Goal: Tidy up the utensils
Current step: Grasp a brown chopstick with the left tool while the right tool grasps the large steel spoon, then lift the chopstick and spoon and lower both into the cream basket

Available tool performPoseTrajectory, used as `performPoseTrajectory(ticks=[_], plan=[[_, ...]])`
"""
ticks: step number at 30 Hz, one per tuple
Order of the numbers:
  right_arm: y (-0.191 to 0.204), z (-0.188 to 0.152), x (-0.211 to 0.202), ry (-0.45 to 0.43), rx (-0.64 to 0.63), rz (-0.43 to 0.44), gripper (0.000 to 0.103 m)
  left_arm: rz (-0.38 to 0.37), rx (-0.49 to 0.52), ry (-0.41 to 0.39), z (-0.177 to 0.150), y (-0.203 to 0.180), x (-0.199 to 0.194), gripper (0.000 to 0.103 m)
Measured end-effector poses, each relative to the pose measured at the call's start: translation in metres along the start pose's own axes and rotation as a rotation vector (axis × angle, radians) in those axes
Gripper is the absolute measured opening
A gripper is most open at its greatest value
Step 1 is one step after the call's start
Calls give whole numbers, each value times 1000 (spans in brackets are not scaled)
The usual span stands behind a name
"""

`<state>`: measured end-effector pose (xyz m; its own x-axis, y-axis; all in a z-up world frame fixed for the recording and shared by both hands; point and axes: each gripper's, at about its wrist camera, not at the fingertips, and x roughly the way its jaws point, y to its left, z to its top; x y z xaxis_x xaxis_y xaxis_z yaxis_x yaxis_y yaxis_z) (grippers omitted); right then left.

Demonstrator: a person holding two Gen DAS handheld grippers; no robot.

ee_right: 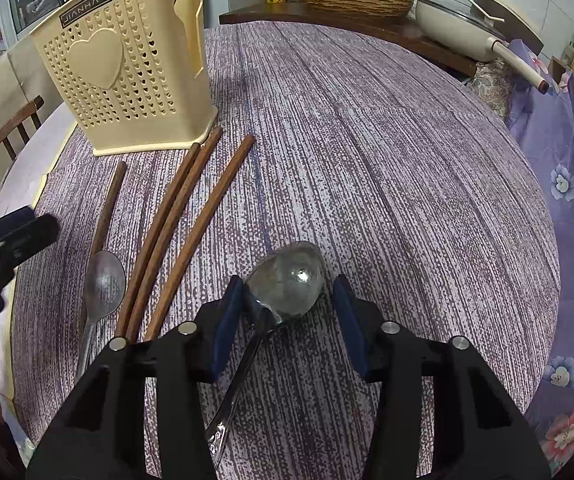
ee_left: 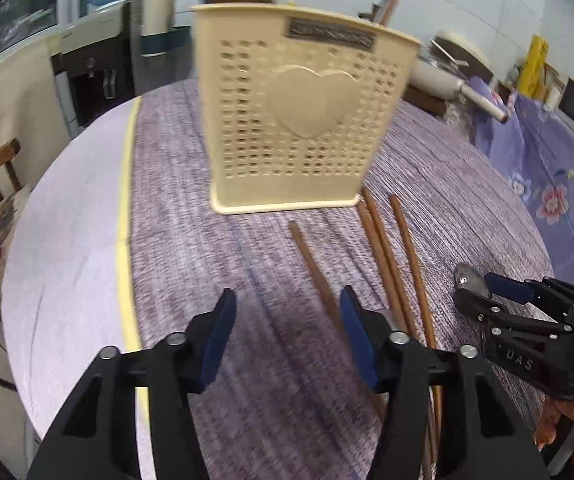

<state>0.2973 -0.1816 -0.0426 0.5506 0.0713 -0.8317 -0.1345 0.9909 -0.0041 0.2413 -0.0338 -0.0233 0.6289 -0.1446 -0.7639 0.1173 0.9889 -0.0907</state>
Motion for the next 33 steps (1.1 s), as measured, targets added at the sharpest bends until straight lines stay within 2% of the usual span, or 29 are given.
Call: performPoseTrajectory(ticks=[5,9,14,20,23,33], plan=[[3,1,-1,9,-1,0,41,13,42,69,8,-15,27,38],[4,2,1,12,-2,-1,41,43,44,74,12,-14,34,32],[2,11,6,11,-7,-3,41,46,39,81,16,-12,35,12],[0,13,8,-8,-19,2,41,46,27,72,16,-10,35,12],[-4,11,7,-35,-11,35,40,28,1,71,17,-4,34,11],[-25,13,-28,-234,72,143,40,7,-47,-41,29,5,4,9]])
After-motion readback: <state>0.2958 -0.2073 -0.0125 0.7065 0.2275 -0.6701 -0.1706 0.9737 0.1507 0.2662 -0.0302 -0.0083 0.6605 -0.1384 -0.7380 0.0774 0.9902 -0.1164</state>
